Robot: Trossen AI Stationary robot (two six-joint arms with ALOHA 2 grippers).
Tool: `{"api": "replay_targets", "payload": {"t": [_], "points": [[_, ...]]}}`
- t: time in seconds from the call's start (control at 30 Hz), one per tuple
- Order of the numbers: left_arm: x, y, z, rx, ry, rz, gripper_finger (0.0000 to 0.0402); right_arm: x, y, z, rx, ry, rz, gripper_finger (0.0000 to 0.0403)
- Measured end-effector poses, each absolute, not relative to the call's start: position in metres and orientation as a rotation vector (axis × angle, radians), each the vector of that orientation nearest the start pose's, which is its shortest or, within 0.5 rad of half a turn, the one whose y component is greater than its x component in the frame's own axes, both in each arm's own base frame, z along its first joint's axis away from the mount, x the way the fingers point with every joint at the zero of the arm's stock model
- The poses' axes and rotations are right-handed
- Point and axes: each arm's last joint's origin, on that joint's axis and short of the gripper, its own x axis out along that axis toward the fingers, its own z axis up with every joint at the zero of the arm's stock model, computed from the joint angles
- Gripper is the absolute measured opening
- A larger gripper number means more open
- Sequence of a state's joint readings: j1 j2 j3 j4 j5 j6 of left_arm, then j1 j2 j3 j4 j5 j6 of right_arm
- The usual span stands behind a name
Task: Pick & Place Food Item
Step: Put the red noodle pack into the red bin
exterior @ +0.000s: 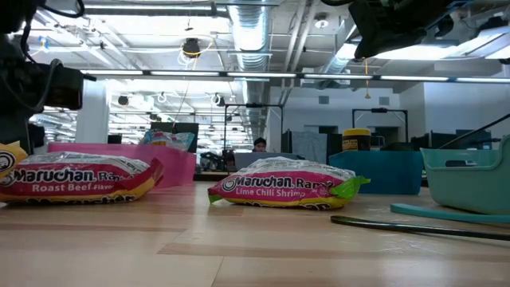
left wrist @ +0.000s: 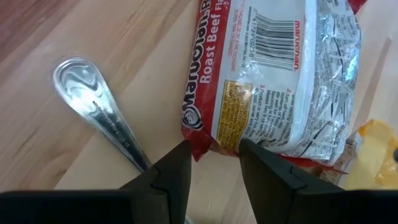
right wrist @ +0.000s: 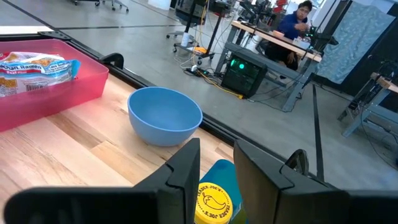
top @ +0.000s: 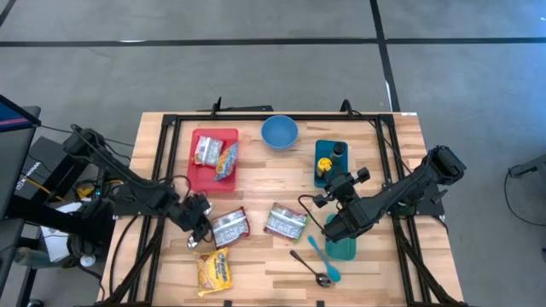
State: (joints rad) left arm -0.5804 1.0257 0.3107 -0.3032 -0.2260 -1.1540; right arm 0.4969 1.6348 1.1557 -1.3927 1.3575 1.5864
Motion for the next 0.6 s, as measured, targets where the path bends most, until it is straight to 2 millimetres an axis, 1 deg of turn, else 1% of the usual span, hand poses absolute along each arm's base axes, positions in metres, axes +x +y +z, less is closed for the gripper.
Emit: {"api": "replay_targets", "payload": {"t": [0.23,0.6], "points": [[0.1444,-0.087,0.1266,-0.594,0.963,0.189,0.0131,0.2422,0.0992,0.2366,-0.141,0.343,-1.096,0.0092],[0.1445,-0.0871,0.1261,-0.576,0.969,0.18,0.0127,0.2422,0.0993,0.2366,-0.141,0.343,-1.095,0.0092]]}}
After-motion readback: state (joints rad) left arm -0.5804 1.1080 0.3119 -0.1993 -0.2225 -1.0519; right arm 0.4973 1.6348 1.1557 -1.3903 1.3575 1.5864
